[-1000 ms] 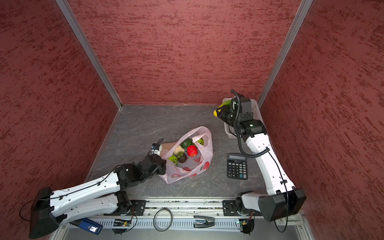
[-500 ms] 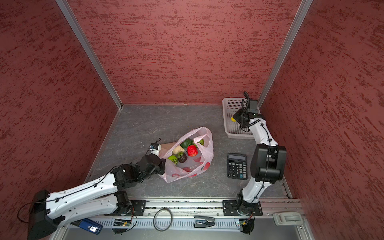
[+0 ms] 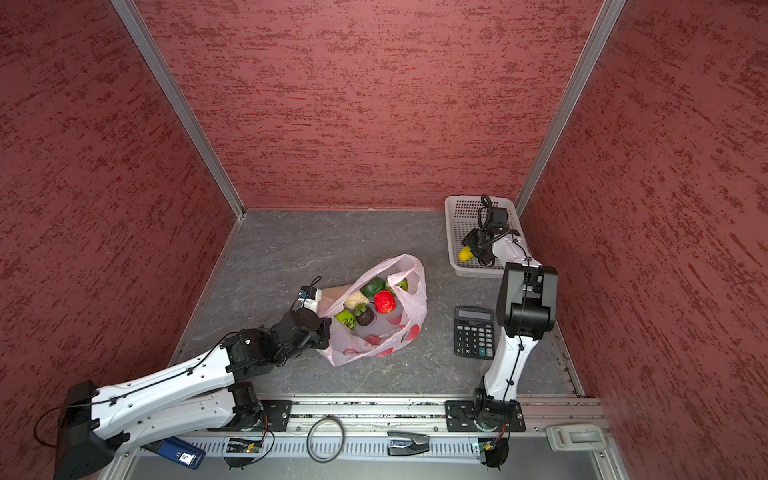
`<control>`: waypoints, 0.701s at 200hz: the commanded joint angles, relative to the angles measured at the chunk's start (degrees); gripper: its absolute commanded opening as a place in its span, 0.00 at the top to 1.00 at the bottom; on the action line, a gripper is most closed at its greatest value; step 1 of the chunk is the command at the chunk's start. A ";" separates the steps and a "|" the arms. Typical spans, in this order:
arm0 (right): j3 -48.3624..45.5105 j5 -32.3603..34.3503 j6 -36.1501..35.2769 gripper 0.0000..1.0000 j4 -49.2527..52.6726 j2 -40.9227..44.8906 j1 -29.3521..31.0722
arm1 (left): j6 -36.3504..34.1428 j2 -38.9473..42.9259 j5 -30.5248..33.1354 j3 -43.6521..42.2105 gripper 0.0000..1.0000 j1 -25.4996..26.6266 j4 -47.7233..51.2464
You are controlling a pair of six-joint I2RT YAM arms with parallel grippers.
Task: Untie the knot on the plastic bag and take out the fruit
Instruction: 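Open the right gripper to drop the cucumber into the white basket, then move the right gripper back over the open pink bag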
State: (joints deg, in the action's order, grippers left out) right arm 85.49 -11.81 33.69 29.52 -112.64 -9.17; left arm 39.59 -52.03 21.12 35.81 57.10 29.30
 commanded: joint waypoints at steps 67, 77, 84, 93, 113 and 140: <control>-1.04 3.69 -4.66 0.02 3.80 10.35 2.80 | -0.47 0.27 1.31 0.58 1.00 0.08 -0.55; -2.97 2.90 -4.93 0.01 2.98 13.24 3.25 | -0.79 -0.11 1.08 0.67 1.00 0.07 -0.93; -4.32 2.71 -4.87 0.01 2.83 15.28 3.72 | -0.91 -0.22 1.11 0.75 1.00 0.11 -1.13; -5.57 1.99 -4.93 0.01 3.03 17.67 4.28 | -1.07 -0.37 1.02 0.76 1.00 0.04 -1.39; -7.43 0.18 -5.43 0.01 4.82 23.20 6.46 | -0.93 -0.46 1.11 0.76 1.00 -0.04 -1.78; -9.07 -3.01 -4.56 0.01 9.20 31.16 11.48 | -0.92 -0.54 1.38 0.93 1.00 -0.03 -2.45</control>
State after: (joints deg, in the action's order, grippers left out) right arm 77.89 -11.42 29.47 33.71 -86.94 -1.54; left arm 39.55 -52.51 21.71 35.81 57.17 28.71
